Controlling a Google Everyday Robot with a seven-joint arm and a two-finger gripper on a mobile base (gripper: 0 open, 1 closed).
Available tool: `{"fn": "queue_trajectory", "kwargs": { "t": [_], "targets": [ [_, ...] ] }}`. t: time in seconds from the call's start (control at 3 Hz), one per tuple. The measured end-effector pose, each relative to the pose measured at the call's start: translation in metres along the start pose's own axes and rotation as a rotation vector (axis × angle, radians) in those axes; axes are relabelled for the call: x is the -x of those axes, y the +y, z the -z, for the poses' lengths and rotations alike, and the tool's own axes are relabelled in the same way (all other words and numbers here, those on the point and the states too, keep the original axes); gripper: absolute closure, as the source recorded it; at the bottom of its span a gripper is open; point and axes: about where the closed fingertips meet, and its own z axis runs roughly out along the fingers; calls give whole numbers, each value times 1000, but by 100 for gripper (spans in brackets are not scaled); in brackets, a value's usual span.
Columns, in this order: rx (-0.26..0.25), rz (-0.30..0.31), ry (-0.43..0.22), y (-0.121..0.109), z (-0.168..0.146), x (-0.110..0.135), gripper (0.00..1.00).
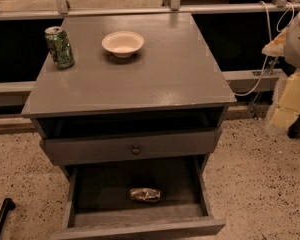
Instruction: Pick orange can from middle drawer and place on counter
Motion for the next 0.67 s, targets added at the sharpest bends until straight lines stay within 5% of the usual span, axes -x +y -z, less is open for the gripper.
{"fn": "queue_trajectory", "kwargs": {
  "t": [0.67],
  "targets": [
    [-18, -4, -2, 1, -18, 3, 0]
  ]
}}
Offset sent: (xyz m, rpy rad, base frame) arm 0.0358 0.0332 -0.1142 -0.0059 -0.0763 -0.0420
